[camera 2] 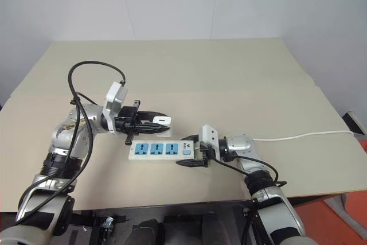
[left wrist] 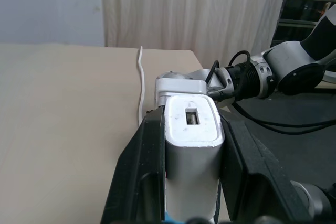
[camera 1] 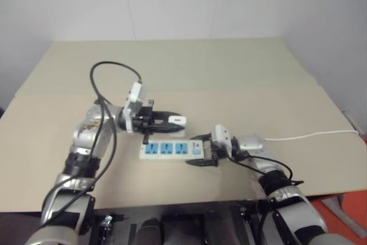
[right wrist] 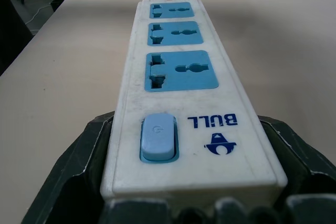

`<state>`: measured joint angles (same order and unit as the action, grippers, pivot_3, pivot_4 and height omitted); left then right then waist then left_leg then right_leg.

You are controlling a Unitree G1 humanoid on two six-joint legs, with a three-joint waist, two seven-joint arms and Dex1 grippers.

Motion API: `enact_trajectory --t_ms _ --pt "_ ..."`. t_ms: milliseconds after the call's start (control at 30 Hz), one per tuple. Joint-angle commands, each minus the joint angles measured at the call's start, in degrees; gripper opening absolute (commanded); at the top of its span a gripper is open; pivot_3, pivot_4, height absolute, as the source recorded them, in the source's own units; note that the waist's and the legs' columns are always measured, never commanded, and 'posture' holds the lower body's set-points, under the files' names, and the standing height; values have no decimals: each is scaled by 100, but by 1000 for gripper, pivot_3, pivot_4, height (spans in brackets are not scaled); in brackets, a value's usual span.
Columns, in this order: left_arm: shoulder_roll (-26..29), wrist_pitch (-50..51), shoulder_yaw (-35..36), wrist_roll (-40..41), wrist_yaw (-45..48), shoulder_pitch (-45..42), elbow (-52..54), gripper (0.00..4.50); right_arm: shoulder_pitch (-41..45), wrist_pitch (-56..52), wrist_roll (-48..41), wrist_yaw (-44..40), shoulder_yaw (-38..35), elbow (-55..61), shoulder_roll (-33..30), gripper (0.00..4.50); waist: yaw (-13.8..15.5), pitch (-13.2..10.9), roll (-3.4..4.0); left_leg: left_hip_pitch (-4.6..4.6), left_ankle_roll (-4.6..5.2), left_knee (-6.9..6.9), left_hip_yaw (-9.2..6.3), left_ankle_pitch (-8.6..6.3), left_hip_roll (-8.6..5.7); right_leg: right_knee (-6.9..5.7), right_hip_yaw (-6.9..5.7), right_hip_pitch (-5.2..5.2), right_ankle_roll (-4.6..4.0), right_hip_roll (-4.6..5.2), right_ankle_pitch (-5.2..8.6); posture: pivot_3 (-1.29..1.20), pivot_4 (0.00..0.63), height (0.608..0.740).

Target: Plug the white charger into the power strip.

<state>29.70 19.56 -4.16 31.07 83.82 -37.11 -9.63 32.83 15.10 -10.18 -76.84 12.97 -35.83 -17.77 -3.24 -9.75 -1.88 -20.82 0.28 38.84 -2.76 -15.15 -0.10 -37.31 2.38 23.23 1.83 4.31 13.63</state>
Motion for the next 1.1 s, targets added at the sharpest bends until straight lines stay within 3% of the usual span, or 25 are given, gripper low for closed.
enact_trajectory --t_ms 33,567,1100 --pt "57 -374 -58 -110 250 56 174 1024 -145 -55 252 1 171 -229 -23 3442 0 0 0 4 0 -2 0 0 0 5 0 -6 0 0 0 0 150 740" --pt "-294 -952 -177 -355 48 576 168 1024 -163 -118 230 80 143 -211 -7 3442 11 1 1 13 1 -9 1 0 2 13 1 -14 -1 0 -1 0 150 740" --pt "-487 -1276 -286 -687 -111 568 -289 1024 -187 -155 222 127 117 -184 -27 3442 12 1 1 15 2 -11 1 -1 2 15 1 -16 -1 -1 -1 0 150 740"
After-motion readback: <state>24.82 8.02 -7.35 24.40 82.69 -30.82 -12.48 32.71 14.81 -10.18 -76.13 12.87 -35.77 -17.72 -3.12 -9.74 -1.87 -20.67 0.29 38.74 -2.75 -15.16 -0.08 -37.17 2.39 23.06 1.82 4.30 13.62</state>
